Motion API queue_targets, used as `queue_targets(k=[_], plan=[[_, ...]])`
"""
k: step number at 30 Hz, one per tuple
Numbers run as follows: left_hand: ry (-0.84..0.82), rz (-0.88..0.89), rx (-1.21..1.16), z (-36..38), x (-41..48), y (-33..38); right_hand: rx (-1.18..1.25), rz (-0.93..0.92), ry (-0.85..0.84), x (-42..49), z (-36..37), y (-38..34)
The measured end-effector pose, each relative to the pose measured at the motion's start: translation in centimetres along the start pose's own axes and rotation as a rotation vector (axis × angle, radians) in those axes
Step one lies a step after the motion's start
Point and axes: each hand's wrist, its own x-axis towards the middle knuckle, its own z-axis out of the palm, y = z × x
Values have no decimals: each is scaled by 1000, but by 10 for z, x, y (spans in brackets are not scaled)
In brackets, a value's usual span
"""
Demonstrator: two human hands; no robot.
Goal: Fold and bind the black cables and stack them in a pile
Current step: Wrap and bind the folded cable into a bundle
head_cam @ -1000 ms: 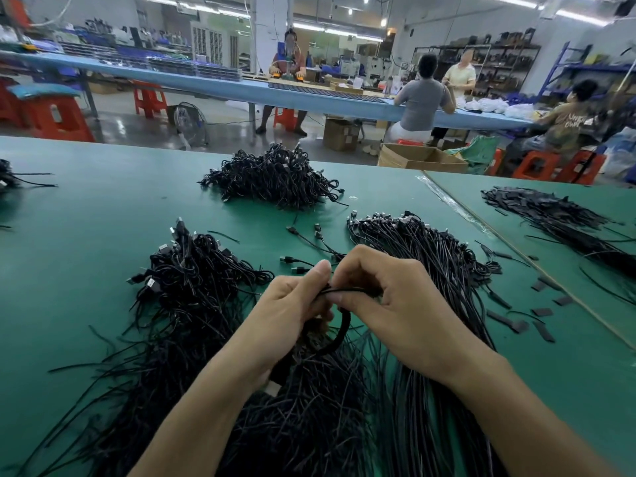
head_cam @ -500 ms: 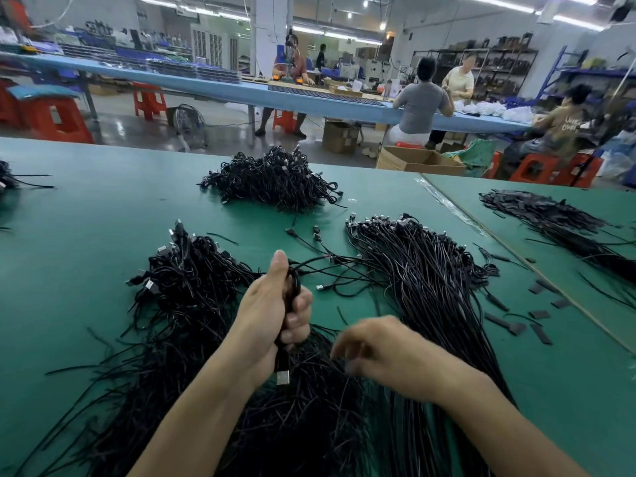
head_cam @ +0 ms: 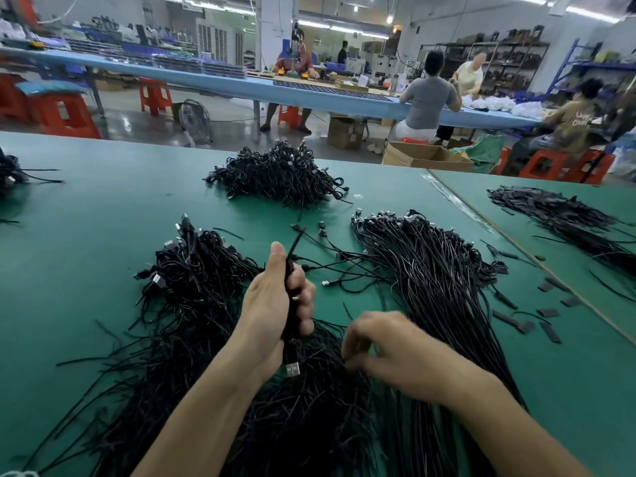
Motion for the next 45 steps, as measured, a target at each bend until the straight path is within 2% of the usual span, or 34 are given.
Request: queue_targets(k=[5, 7, 9, 12, 20, 22, 25, 28, 30, 33, 36, 38, 41, 43, 45], plan=[[-133, 39, 136, 1, -7, -1, 543, 28, 529, 7, -24, -19], [-165, 50, 211, 3, -9, -1, 716, 3, 670, 12, -28, -30], [-160, 79, 282, 5, -10, -1, 772, -17, 736, 17, -28, -40], [-153, 140, 332, 8, -11, -1, 698, -48, 689, 20, -23, -48], [-222, 241, 176, 7, -13, 3, 508, -168, 405, 12, -28, -54], [-203, 280, 164, 7, -13, 4, 567, -136, 440, 10, -28, -55], [-205, 336, 131, 7, -14, 4, 662, -28, 604, 8, -24, -54], [-219, 364, 130, 6, -15, 5, 669, 14, 612, 8, -22, -52], [-231, 354, 125, 8, -15, 3, 602, -22, 601, 8, -21, -56], [-251, 306, 89, 8, -15, 2, 378, -115, 624, 5, -24, -63], [-239, 264, 84, 7, -15, 4, 332, -206, 553, 1, -31, -66], [-218, 260, 85, 7, -15, 5, 358, -196, 522, -1, -33, -65], [-182, 279, 82, 9, -15, 4, 367, -95, 618, -1, -28, -63], [-146, 289, 88, 11, -15, 4, 296, -84, 667, 0, -24, -62], [-101, 283, 85, 11, -14, 4, 138, -144, 630, -1, -20, -65]])
